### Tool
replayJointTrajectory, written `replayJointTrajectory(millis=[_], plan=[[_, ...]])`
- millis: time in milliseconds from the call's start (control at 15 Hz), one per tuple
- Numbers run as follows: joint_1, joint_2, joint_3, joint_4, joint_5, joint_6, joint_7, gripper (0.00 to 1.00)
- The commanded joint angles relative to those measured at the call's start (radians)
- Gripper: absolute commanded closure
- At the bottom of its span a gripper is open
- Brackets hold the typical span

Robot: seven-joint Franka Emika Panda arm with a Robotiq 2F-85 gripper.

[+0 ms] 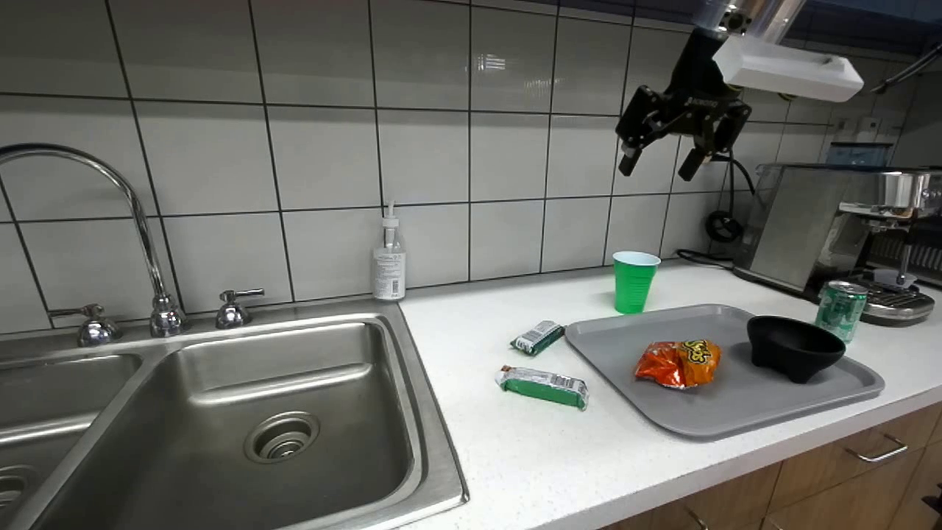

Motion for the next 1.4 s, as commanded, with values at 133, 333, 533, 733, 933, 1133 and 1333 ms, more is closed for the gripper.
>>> replayJointTrajectory(millis=[133, 333, 533, 733, 933, 1133, 1333], plan=[[-0.113, 0.035, 0.029, -0.037, -0.14, 0.106, 0.12, 0.0], [-0.173, 0.052, 0.04, -0.05, -0.214, 0.124, 0.176, 0.0], [-0.221, 0.066, 0.044, -0.062, -0.279, 0.12, 0.231, 0.0], [-0.258, 0.084, 0.042, -0.073, -0.326, 0.112, 0.285, 0.0], [-0.289, 0.105, 0.037, -0.084, -0.364, 0.107, 0.337, 0.0], [-0.315, 0.141, 0.026, -0.088, -0.398, 0.108, 0.384, 0.0], [-0.346, 0.194, 0.025, -0.079, -0.428, 0.12, 0.426, 0.0]])
